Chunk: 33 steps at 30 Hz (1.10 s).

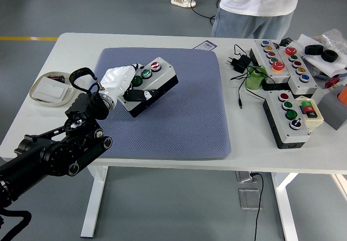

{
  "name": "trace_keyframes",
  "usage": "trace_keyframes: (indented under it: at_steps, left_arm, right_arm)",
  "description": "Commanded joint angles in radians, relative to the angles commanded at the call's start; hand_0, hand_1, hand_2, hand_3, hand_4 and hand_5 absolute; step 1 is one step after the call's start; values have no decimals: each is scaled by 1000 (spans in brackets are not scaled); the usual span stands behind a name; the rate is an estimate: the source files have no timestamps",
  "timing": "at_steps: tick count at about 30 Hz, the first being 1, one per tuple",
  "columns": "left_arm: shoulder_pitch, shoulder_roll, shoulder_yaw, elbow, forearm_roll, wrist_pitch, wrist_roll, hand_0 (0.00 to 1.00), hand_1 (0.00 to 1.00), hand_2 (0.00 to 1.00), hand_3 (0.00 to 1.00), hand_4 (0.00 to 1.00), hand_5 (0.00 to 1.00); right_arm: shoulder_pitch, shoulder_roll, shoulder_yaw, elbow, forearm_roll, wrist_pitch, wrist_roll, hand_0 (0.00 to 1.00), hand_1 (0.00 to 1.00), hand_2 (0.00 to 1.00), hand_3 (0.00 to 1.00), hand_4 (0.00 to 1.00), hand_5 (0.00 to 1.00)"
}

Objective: Pick up the button,place it on the desk,press the button,press the button

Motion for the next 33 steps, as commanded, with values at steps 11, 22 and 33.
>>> trace_keyframes:
  at_steps: [11,22,33]
  left_arm:
    - [-53,42,149,30,-1,7,-323,151,125,123,236,348,2]
    - [-80,46,236,85,190,130,-455,275,159,136,235,361,2]
    - [-93,40,266,146,200,144,-475,332,244,190,267,393,2]
  right_arm:
    - [3,1,-2,0,-2,0,-2,643,508,547,588,235,356]
    - [9,0,-5,0,3,0,-1,643,508,547,588,235,356]
    - [7,-6,-14,0,4,1,-1,643,507,547,588,235,355]
